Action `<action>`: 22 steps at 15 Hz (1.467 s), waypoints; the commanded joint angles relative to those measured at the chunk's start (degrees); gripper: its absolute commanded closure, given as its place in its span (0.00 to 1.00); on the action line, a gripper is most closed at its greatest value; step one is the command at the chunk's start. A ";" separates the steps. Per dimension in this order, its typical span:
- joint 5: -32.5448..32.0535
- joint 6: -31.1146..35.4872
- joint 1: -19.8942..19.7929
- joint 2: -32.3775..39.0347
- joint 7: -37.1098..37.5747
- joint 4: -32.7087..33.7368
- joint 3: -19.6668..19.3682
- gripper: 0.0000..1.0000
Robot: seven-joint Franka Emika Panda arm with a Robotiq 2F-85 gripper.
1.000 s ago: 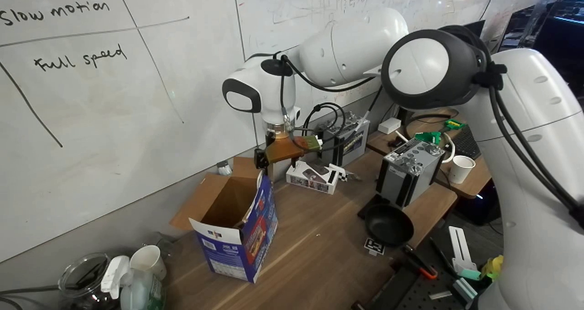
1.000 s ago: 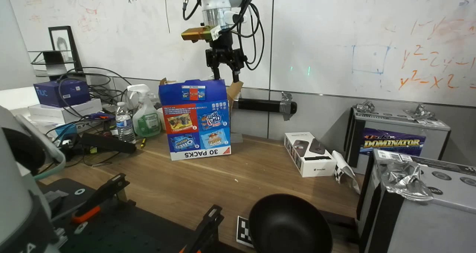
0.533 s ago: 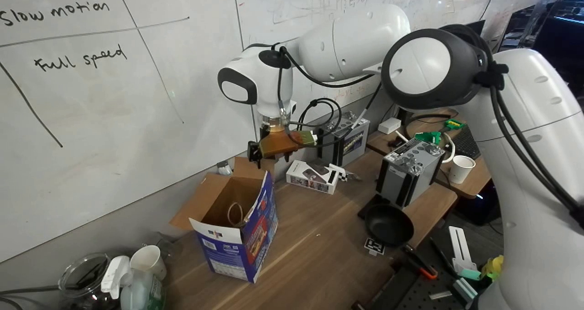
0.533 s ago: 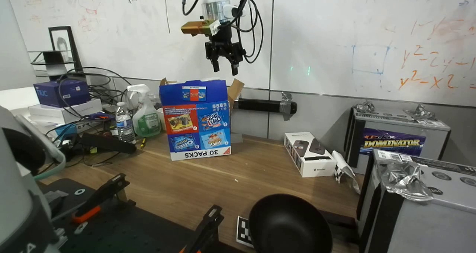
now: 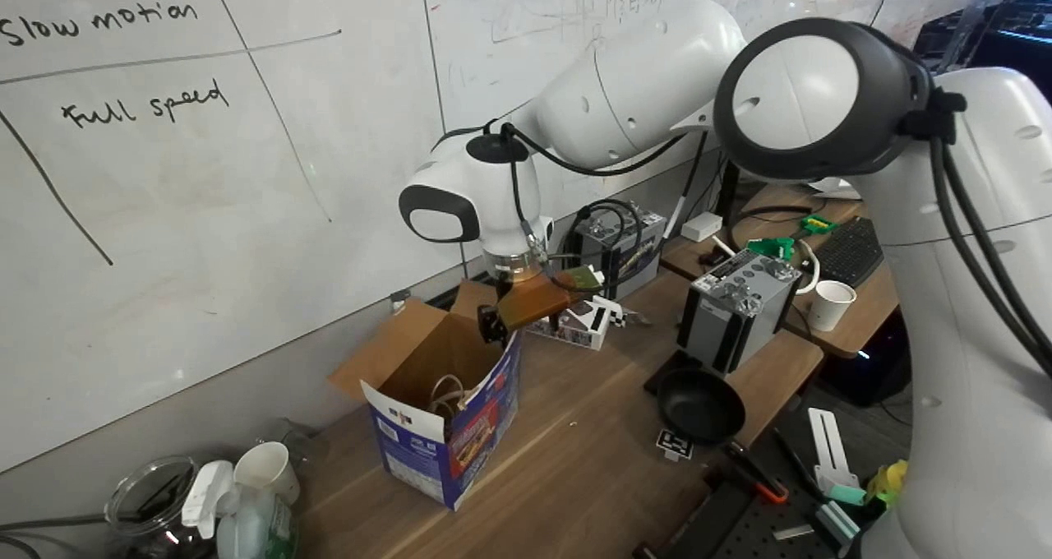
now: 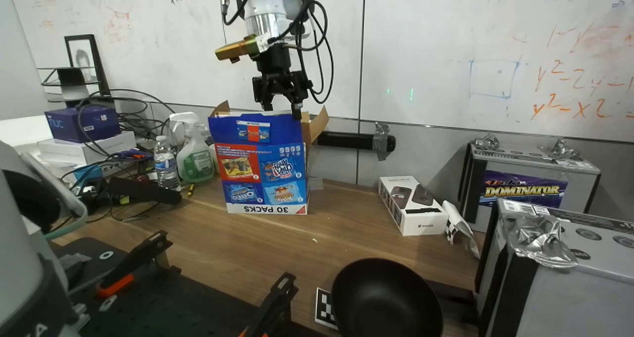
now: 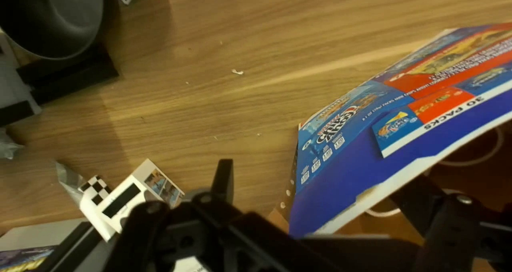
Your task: Pick the ropes and put them in the box
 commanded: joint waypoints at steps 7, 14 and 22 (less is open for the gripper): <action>-0.05 0.57 -9.56 -23.81 -0.24 -19.34 7.36 0.00; -0.13 1.06 -37.22 -24.67 -8.53 -19.27 36.88 0.00; -0.13 1.33 -66.60 -14.68 -15.30 -28.12 70.64 0.00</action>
